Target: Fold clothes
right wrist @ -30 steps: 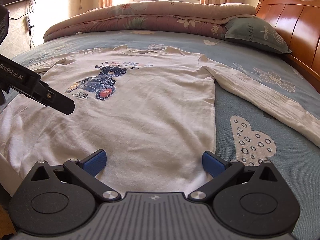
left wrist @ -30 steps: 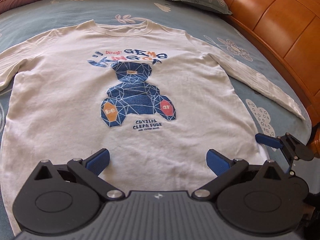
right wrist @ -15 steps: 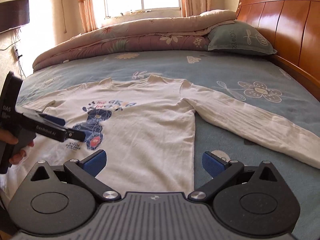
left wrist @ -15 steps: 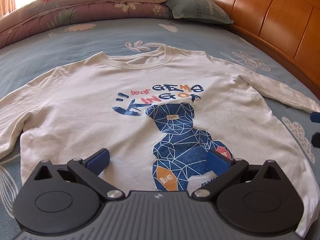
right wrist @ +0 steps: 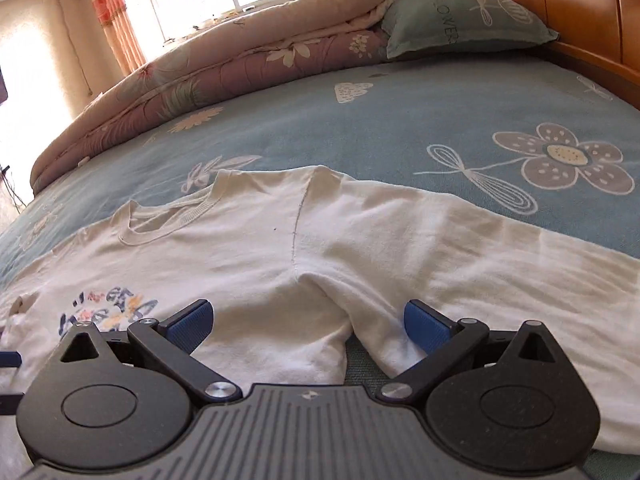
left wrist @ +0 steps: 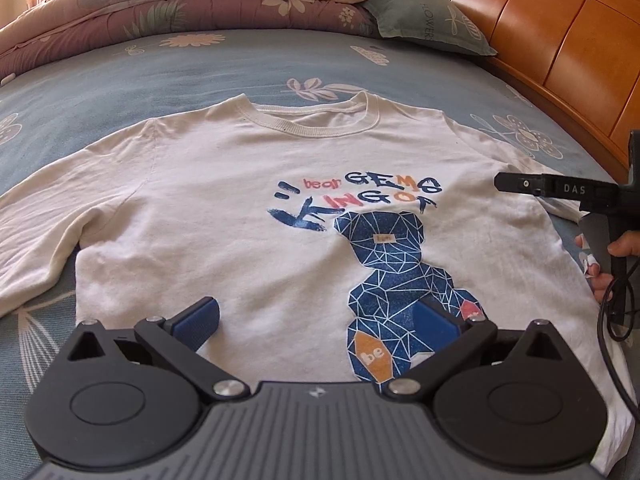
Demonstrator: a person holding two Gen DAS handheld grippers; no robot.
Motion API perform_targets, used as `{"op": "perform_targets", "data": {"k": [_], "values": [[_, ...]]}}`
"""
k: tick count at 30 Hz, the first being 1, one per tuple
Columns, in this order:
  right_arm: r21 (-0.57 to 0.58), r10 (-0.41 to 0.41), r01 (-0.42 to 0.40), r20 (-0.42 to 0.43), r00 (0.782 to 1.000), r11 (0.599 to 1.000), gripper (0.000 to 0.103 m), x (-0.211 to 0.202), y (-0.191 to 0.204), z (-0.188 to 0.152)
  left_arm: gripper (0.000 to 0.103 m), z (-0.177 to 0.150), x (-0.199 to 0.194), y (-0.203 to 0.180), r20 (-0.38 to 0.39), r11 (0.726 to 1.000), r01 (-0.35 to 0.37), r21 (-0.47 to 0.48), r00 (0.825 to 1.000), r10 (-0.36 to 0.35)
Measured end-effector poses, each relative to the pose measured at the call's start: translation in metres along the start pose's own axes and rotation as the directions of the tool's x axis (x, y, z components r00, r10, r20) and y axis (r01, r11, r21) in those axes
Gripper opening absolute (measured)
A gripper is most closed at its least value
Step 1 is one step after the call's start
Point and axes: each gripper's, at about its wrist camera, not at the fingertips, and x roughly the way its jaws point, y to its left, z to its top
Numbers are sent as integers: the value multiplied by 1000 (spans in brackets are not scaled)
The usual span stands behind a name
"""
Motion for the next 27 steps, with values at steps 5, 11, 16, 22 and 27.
{"op": "perform_targets", "data": {"k": [5, 11, 16, 22, 27], "values": [[-53, -30, 30, 10, 1000, 998, 103, -9, 10, 4, 102, 0, -1, 1, 3, 1000, 2, -5, 1000, -2], [-87, 4, 0, 46, 999, 996, 103, 1, 23, 26, 102, 0, 2, 2, 4, 1000, 0, -3, 1000, 0], [-62, -4, 3, -20, 1000, 998, 103, 13, 12, 16, 102, 0, 1, 2, 5, 1000, 0, 0, 1000, 0], [-26, -62, 61, -26, 998, 998, 103, -9, -8, 6, 102, 0, 2, 1, 1, 1000, -3, 3, 1000, 3], [-37, -122, 121, -25, 992, 992, 103, -27, -21, -4, 102, 1, -4, -3, -2, 1000, 6, 11, 1000, -6]]}}
